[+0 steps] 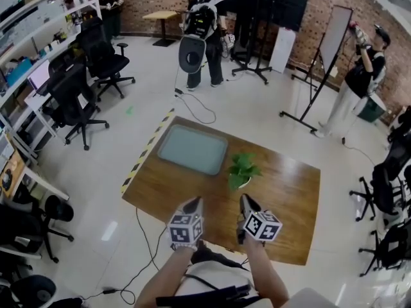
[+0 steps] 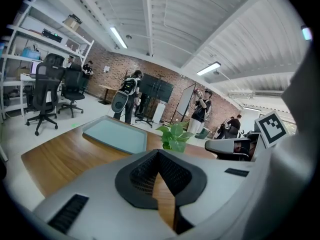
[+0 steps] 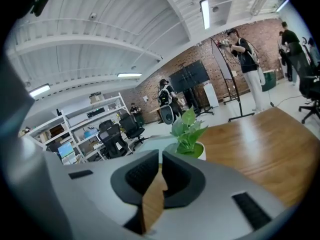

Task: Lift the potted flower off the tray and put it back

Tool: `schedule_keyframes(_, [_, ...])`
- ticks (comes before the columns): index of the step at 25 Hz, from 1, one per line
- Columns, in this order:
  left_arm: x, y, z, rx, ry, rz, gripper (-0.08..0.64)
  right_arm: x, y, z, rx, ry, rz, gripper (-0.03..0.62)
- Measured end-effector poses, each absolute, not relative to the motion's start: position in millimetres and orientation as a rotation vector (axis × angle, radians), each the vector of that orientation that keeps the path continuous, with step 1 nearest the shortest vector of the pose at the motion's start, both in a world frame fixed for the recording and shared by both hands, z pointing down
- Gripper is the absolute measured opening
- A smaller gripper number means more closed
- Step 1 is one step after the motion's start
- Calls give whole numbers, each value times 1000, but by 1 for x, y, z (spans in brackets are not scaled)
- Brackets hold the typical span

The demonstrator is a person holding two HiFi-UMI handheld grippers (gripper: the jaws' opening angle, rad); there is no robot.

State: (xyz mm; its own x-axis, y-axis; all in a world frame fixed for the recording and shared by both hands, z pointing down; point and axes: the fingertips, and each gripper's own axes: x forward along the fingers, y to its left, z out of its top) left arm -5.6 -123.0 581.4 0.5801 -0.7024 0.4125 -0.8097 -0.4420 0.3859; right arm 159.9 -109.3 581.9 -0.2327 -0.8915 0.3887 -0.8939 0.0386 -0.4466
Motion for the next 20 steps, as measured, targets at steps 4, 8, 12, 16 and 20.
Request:
schedule_keyframes(4, [-5,-113,580,2270,-1188,240,-3,160,-101,584,1940,-2252,986,23])
schedule_keyframes(8, [-4,-107,576,2294,-1167,243,-3,161,-97,582,1957,-2248,992,23])
schedule_keyframes(12, [-3,-105,573,2303,-1151,238,-3,164,-96,581,1980,-2237,988,24])
schedule_keyframes(16, [-1,-106,575,2291,-1136,239,-3,172,-96,592,2013,-2197,1010,25])
schedule_keyframes(20, [6,-108,576,2289,-1108,248,-5,181,-101,598,2037,-2144,1002,51])
